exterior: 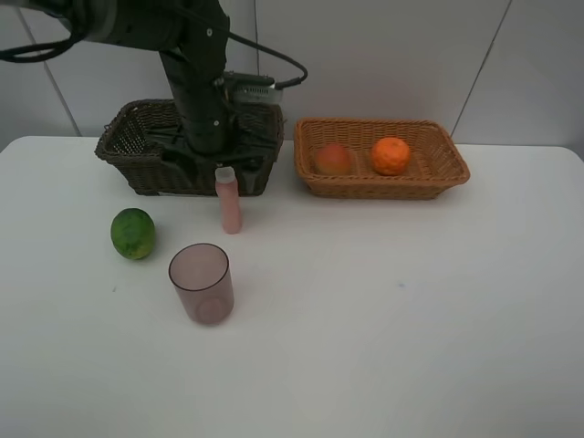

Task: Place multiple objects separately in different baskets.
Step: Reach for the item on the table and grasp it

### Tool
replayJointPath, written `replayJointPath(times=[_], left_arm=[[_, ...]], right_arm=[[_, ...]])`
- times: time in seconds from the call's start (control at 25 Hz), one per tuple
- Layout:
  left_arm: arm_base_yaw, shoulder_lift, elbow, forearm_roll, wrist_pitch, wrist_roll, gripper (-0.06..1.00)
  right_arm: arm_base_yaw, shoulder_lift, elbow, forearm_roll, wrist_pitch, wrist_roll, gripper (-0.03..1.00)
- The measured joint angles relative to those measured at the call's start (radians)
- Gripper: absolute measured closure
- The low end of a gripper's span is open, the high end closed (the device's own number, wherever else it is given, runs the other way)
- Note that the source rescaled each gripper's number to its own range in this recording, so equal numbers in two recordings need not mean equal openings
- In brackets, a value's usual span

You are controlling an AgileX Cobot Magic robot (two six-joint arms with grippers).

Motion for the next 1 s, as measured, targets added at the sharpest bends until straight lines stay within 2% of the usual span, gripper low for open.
replayJointPath(times=[0.32,0.64,0.72,0.76,0.92,1.0], left_arm=[[0.000,0.050,0.000,-0.005,-0.069,-0.021,-0.06],[0.000,0.087,0.000,-0.018,-0.082,-0.038,-0.05],[0.000,0.087,0.000,-0.018,-0.082,-0.040,0.02],[0.000,0.087,0.000,-0.018,-0.079,-0.040,0.08],[0.000,0.087,0.000,-0.018,-0.075,-0.042,0.52],[0.000,0.087,0.000,-0.019,-0.074,-0.042,0.52]], right_arm=[[0.000,0.000,0.000,0.000,0.000,0.000,0.01],[0.000,0.000,0.000,0.000,0.000,0.000,0.01],[0.000,0.000,0.000,0.000,0.000,0.000,0.01],[0.000,0.000,0.000,0.000,0.000,0.000,0.01],[0.000,0.000,0.000,0.000,0.000,0.000,0.01],[0.000,0.000,0.000,0.000,0.000,0.000,0.01]])
